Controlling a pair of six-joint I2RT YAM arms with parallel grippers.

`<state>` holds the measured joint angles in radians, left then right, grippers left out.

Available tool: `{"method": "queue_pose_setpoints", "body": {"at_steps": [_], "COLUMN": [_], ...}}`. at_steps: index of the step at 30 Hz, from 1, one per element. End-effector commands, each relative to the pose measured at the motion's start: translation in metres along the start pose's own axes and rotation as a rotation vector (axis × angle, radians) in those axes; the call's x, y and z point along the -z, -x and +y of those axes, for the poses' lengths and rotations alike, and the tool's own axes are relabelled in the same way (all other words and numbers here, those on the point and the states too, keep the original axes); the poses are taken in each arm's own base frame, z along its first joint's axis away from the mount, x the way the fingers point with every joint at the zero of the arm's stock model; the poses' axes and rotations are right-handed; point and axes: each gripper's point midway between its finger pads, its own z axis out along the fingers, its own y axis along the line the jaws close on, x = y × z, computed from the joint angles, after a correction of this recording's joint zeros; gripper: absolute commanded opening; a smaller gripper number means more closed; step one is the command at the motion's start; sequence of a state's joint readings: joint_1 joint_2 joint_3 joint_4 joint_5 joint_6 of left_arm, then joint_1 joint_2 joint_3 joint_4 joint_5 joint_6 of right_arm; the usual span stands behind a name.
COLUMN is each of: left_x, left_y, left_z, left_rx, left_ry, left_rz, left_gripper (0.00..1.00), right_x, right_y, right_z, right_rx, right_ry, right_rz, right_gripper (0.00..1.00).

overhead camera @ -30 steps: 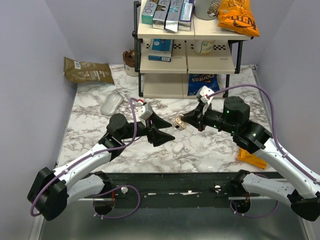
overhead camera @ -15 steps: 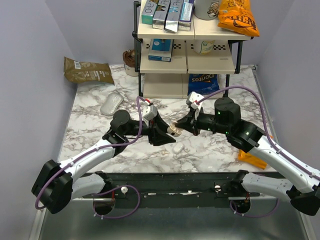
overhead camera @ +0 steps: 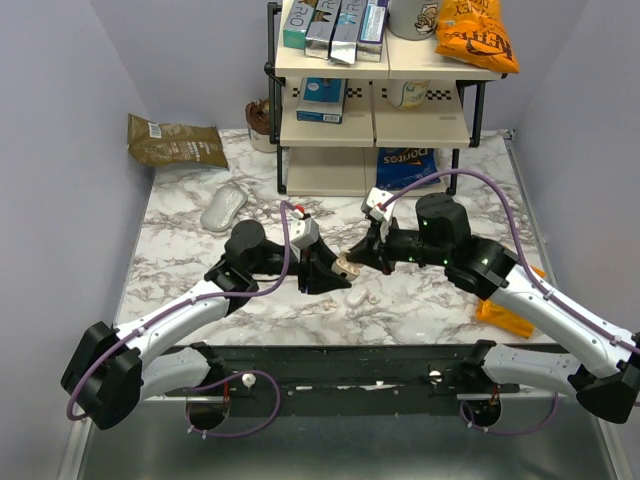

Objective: Insert the wireless bluetooth earbuds into the charging case
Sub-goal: Pass from the right arm to the left

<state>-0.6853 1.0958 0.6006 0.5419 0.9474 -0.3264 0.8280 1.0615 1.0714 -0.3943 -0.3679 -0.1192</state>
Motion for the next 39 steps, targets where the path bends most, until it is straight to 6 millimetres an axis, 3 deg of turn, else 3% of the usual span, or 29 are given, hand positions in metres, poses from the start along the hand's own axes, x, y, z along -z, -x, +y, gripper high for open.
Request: {"method": "queue_pose_setpoints", "body": {"at_steps": [1,10,18,26,36,38,39], "left_x": [-0.001,-0.004,-0.005,-0.008,-0.009,-0.008,-0.008], "left_y": [0.011,0.018,0.02,0.016,0.015,0.018,0.017], "left_z": [-0.002,-0.008,-0.011,-0.009,-0.009,-0.008,-0.008], "left_rx": [-0.056,-0.017,0.005,0.019,0.039,0.031,0.031], "left_ry": [-0.001,-0.03,-0.053,-0.061,-0.063,-0.053,-0.047], "left_rz": [-0.014,-0.05,-0.064,-0.058,-0.08,-0.092,-0.094], "left_gripper": [0.5,0.59,0.58,0.4,0.11,0.05,0.04], "right_x": [0.003,0.004,0.003,0.003,0.005,0.006,0.007], "right_y": [0.013,0.009,0.008,0.008,0.011,0.012,0.013], "right_z": [0.004,0.0,0.0,0.001,0.002,0.001,0.0], "right_rx": [0.025,0.049,0.056,0.056,0.05,0.042,0.04], "right_ry": [0.013,-0.023,-0.029,-0.027,-0.027,-0.037,-0.043], "right_rz": [-0.017,-0.003,0.003,0.002,-0.004,-0.006,-0.01], "right_gripper": [0.01,0.01,0.01,0.01,0.01,0.1,0.26]}}
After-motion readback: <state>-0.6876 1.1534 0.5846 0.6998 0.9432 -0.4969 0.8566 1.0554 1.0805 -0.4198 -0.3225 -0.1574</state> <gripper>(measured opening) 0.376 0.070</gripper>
